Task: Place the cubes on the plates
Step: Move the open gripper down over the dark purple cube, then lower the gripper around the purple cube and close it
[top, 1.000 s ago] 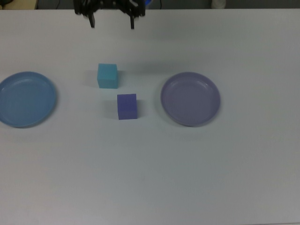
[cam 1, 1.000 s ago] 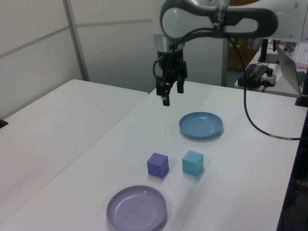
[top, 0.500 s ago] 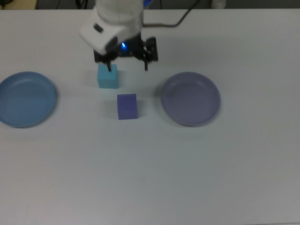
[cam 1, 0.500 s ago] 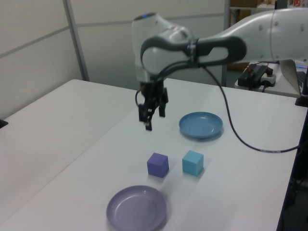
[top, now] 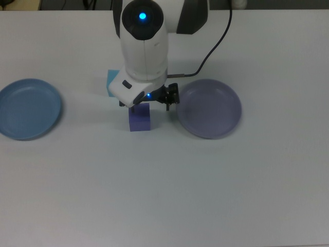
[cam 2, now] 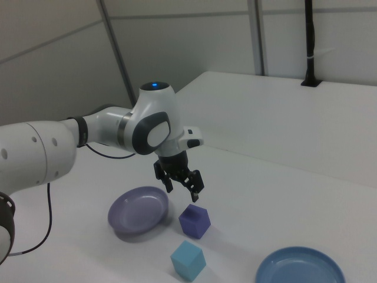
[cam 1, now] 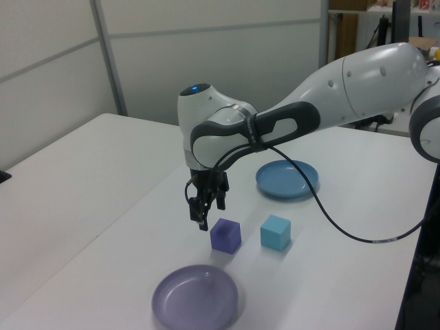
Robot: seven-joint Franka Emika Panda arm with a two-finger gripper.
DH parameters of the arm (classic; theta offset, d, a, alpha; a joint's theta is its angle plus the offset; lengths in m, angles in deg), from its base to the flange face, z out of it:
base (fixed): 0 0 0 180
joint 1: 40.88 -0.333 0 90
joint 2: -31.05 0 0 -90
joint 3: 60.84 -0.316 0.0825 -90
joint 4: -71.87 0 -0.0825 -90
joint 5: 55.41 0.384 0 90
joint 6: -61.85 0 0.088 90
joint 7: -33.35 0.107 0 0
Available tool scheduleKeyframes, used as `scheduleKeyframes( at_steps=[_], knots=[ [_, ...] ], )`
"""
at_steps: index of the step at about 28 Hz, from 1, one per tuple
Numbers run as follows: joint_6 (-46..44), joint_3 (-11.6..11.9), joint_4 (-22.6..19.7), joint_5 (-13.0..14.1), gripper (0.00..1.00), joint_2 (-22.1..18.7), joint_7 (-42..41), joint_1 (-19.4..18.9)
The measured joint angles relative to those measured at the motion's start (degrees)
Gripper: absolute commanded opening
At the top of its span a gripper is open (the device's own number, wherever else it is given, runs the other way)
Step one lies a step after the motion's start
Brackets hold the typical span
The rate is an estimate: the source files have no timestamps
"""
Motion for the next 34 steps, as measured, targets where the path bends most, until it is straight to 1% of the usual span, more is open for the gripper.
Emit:
scheduleKeyframes(
  at_steps=[4, 7, 11, 19, 20, 23, 24, 25, 27, 28, 30, 31, 34],
  knots=[
    [0.0, 0.2, 0.0, -0.2, 1.0, 0.0, 0.0, 0.7],
    [0.0, 0.3, -0.1, -0.9, 1.0, 0.4, 0.0, 1.1],
    [0.2, 0.3, -0.2, -2.0, 1.0, 1.7, 0.0, 1.2],
    [2.0, 0.3, -0.2, -2.6, 1.0, 3.7, 0.0, 1.0],
    [2.0, 0.3, -0.2, -2.8, 0.97, 3.9, 0.0, 1.0],
    [2.0, 0.3, -0.2, -3.7, 0.93, 4.4, 0.1, 1.0],
    [2.0, 0.3, -0.2, -4.1, 0.91, 4.6, 0.1, 1.0],
    [2.0, 0.3, -0.2, -4.3, 0.84, 4.8, 0.1, 1.1],
    [2.0, 0.3, -0.2, -4.6, 0.8, 5.1, 0.1, 1.1],
    [2.0, 0.3, -0.2, -4.7, 0.76, 5.2, 0.1, 1.1],
    [2.0, 0.3, -0.3, -4.7, 0.65, 5.4, 0.1, 1.1],
    [2.0, 0.3, -0.3, -4.7, 0.54, 5.4, 0.1, 1.1],
    [2.0, 0.3, -0.5, -4.7, 0.38, 5.4, 0.1, 1.0]
  ],
)
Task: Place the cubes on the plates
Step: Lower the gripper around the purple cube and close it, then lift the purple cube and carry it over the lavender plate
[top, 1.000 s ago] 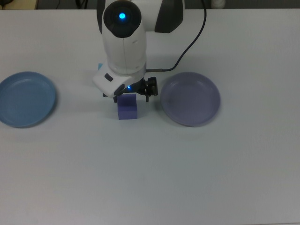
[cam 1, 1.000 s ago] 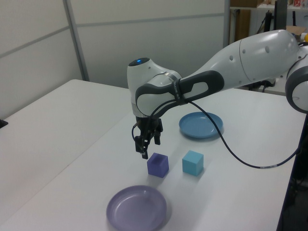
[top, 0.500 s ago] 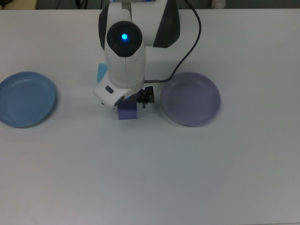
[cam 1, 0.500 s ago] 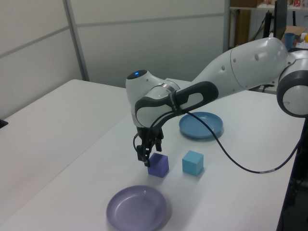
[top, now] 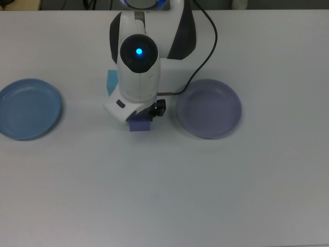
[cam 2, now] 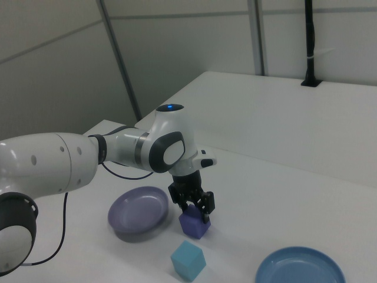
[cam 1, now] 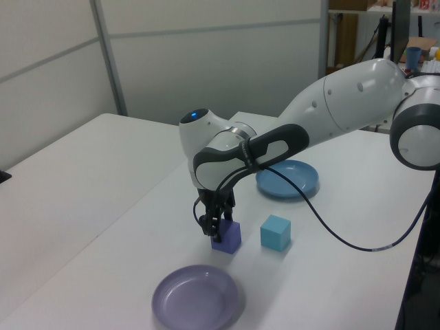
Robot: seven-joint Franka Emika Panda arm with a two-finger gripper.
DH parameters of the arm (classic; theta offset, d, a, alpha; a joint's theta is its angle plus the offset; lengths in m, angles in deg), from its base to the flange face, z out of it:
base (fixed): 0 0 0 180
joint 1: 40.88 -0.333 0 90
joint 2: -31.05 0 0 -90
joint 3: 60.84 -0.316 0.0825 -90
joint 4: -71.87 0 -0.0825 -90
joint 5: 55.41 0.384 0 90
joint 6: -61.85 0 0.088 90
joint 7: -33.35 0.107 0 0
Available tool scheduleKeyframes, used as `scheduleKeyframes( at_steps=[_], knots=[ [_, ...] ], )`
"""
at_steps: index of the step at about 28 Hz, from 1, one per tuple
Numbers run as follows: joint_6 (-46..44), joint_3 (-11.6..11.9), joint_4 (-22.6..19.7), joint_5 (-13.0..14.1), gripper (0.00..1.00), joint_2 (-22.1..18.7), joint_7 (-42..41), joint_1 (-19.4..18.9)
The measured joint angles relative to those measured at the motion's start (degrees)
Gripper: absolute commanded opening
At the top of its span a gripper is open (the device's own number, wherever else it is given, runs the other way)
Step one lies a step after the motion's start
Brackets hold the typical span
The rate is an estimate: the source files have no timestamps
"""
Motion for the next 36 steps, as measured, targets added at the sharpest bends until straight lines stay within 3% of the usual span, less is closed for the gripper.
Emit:
scheduleKeyframes(
  at_steps=[2, 3, 11, 20, 28, 36],
  knots=[
    [0.0, 0.0, 0.0, 0.0, 0.27, 0.0, 0.0, 0.0],
    [0.0, 0.0, 0.0, 0.0, 0.25, -0.1, 0.0, 0.0],
    [0.0, 0.0, 0.7, 0.0, 0.25, -0.7, 0.0, -0.1],
    [-1.2, -1.2, 1.7, 0.1, 0.26, -5.6, 0.2, -1.0],
    [-3.7, -5.9, 3.3, 0.0, 0.27, -6.5, 6.0, -6.2],
    [-5.3, -6.7, 2.6, -1.5, 0.34, -4.9, 8.0, -10.7]
  ],
)
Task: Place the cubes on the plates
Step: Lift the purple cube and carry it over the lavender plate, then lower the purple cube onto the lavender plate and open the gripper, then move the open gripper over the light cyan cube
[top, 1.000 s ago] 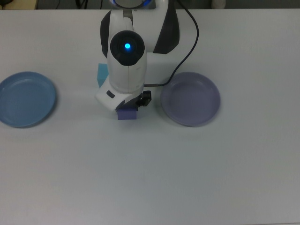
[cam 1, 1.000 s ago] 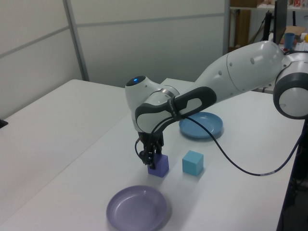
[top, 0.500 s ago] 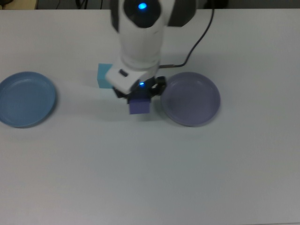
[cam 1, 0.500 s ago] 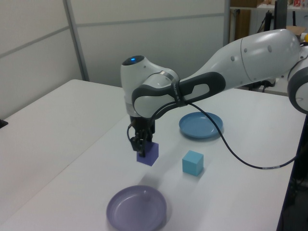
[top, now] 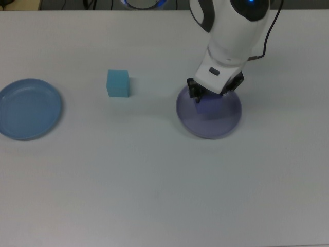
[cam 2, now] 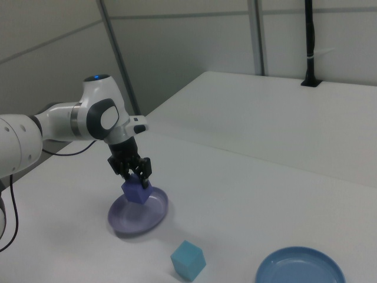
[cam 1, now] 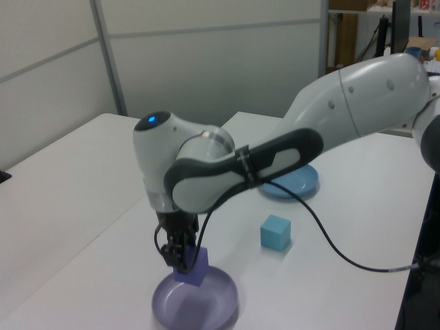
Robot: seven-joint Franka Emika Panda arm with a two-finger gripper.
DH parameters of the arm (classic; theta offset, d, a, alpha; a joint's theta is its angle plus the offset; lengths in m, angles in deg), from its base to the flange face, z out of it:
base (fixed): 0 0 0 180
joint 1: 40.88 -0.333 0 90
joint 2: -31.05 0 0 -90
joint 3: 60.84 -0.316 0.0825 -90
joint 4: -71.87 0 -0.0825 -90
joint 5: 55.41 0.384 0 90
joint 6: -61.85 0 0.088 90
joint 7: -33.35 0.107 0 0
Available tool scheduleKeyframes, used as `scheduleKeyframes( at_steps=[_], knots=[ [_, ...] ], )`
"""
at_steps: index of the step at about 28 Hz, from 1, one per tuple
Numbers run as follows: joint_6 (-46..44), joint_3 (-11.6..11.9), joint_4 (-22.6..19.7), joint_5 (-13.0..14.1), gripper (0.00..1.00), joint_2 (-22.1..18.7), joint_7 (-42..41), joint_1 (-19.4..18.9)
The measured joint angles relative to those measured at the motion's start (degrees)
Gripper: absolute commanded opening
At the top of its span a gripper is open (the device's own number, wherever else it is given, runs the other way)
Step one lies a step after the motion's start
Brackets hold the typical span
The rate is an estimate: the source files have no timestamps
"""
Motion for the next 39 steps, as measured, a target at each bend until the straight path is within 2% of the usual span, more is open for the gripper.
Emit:
scheduleKeyframes(
  at_steps=[1, 2, 4, 7, 9, 11, 21, 27, 32, 39],
  knots=[
    [0.0, 0.0, -0.2, -0.3, 0.38, 0.4, 0.2, -0.2],
    [0.0, 0.0, -0.4, -0.5, 0.47, 0.8, 0.4, -0.4],
    [0.0, 0.0, -0.7, -0.8, 0.49, 1.8, 0.5, -0.4],
    [0.0, 0.0, -1.1, -1.3, 0.67, 2.5, 0.5, -0.5],
    [0.0, 0.0, -1.1, -1.4, 0.73, 2.7, 0.5, -0.8],
    [0.0, 0.0, -1.1, -1.4, 1.0, 2.7, 0.5, -1.3],
    [-1.3, -0.1, -1.0, -1.4, 1.0, 2.2, 0.5, -3.0],
    [-4.3, 0.6, -0.9, -1.4, 1.0, -0.4, 0.8, -2.1],
    [-6.0, 1.2, -2.5, -1.4, 1.0, -4.4, 0.8, 2.5],
    [-6.1, 1.3, -9.1, -1.4, 1.0, -9.4, -3.4, 11.4]
  ],
)
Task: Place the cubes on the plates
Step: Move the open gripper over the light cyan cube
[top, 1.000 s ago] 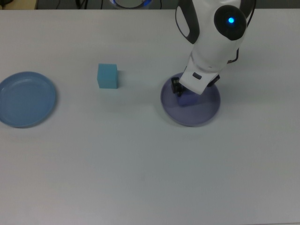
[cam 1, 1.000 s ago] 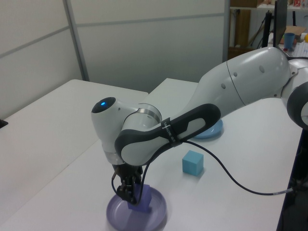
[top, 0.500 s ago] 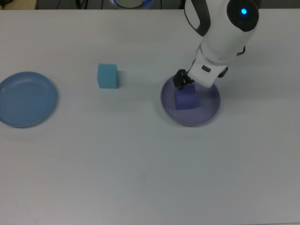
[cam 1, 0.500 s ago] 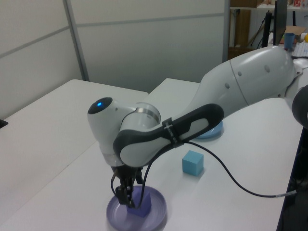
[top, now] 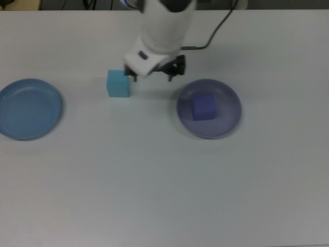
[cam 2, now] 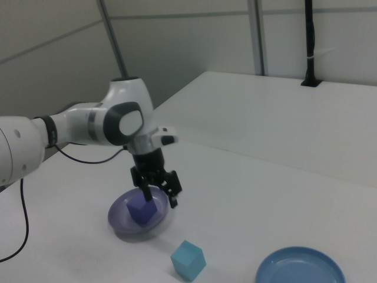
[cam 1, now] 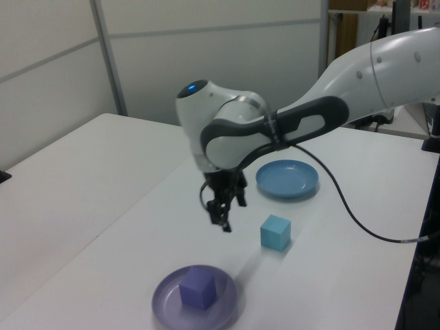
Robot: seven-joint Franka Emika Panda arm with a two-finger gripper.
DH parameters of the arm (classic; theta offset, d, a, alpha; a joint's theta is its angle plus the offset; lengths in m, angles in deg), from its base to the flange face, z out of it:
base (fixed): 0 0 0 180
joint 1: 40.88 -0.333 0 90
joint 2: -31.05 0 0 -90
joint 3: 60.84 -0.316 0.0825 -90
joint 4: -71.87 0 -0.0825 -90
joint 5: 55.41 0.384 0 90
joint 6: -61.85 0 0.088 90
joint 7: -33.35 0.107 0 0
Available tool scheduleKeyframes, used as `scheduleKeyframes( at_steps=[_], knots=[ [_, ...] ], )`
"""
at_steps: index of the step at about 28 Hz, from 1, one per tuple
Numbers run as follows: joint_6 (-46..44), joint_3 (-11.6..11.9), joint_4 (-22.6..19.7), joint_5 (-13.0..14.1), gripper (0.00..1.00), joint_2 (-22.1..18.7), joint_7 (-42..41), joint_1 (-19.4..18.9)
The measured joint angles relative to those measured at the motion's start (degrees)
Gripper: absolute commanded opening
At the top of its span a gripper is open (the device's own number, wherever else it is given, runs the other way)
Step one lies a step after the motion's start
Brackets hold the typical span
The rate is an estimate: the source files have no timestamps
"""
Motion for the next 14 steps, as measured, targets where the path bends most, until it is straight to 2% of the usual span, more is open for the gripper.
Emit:
scheduleKeyframes(
  at_steps=[7, 14],
  knots=[
    [2.5, 0.0, -3.6, 0.0, 1.0, -0.9, -3.4, 6.0],
    [12.0, 0.0, -13.2, 0.0, 1.0, -1.0, -4.7, 7.7]
  ],
)
